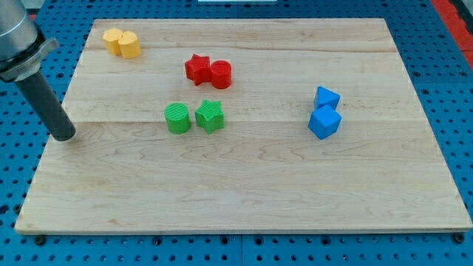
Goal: Point your arm towards center left
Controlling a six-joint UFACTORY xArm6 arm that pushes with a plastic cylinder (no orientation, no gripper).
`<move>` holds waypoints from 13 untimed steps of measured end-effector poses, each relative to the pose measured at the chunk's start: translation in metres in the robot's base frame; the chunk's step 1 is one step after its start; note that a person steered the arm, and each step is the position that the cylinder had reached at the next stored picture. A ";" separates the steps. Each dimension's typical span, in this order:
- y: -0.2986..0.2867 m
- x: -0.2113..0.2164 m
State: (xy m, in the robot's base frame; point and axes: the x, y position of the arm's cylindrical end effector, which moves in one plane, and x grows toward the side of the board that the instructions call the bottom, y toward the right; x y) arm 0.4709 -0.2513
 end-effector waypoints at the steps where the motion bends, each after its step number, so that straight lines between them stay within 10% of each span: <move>1: 0.081 -0.001; 3: 0.133 -0.005; 7: -0.020 -0.012; 10: -0.019 0.108; 13: 0.160 0.086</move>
State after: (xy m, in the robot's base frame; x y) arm 0.5569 -0.0911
